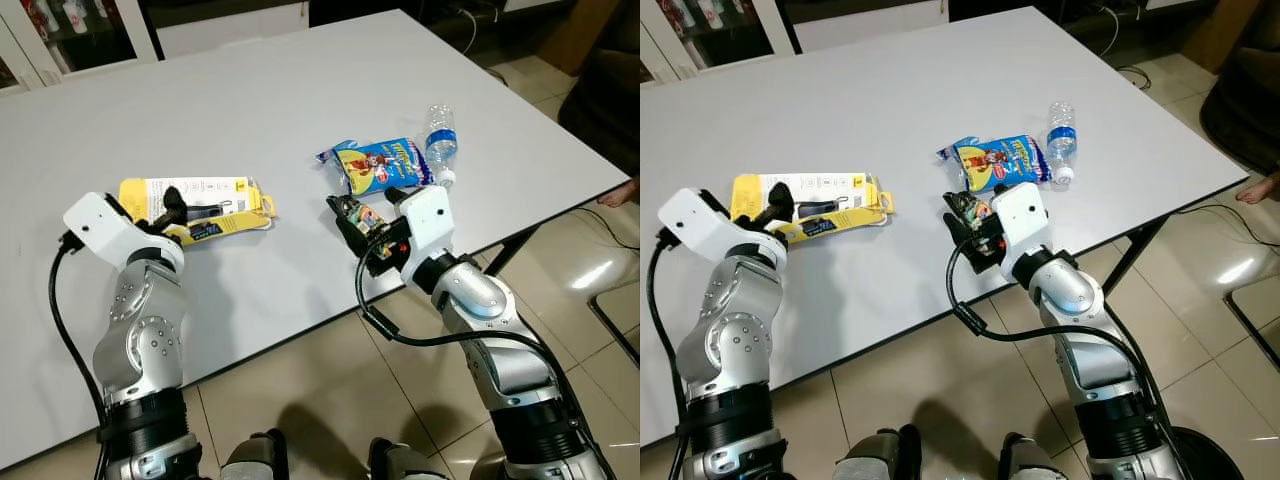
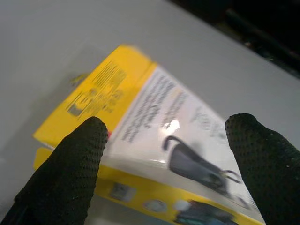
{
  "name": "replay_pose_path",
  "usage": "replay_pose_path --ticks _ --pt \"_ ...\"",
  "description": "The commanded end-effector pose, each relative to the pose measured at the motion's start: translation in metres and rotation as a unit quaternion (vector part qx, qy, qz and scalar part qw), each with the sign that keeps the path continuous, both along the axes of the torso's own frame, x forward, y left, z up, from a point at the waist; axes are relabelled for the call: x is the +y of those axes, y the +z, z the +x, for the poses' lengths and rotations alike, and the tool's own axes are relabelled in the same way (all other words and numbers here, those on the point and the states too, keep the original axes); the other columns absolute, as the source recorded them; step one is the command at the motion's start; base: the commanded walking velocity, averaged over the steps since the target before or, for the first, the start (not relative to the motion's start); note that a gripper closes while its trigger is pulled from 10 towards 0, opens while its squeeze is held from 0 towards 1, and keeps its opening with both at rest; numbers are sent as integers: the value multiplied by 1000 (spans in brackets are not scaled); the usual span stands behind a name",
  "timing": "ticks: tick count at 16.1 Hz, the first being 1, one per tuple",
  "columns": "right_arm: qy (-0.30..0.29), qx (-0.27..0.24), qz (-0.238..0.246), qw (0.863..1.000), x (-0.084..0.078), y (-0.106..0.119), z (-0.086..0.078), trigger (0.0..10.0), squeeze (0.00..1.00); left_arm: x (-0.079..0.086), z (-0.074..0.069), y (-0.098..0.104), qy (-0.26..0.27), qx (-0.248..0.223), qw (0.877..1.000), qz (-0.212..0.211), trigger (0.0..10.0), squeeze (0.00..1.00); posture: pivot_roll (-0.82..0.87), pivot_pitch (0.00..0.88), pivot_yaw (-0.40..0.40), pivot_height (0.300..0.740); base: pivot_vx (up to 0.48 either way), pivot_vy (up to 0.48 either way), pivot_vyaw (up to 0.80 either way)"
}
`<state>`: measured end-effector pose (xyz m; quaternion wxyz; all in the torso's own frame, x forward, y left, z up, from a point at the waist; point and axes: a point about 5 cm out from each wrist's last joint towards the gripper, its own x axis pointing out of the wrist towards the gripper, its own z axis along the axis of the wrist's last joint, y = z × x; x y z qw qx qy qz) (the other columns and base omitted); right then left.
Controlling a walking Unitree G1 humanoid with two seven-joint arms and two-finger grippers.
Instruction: Picking trash to rubbish bin
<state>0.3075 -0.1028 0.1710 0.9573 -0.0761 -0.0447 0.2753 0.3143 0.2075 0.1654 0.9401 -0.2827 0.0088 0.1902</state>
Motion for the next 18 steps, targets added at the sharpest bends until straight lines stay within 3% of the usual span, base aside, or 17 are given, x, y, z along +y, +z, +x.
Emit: replay_pose_path --ticks 1,5,10,13,18 --pt "6 3 0 1000 2 -2 -1 10000 0 5 1 -2 20 9 1000 -9 10000 0 -81 174 32 740 0 0 0" --pt "5 5 0 1000 1 -4 -2 10000 0 17 8 15 34 -11 998 44 10000 0 -83 176 37 740 0 0 0" --pt "3 7 3 1000 3 -5 -3 10000 0 43 6 22 69 -4 994 85 10000 0 -77 176 44 740 0 0 0" --pt "3 8 4 1000 4 -5 -3 10000 0 54 9 9 62 46 993 86 10000 0 -75 175 45 740 0 0 0" --pt "36 36 24 998 8 -6 -9 10000 0 55 12 -8 23 89 991 94 10000 0 -82 183 48 740 0 0 0"
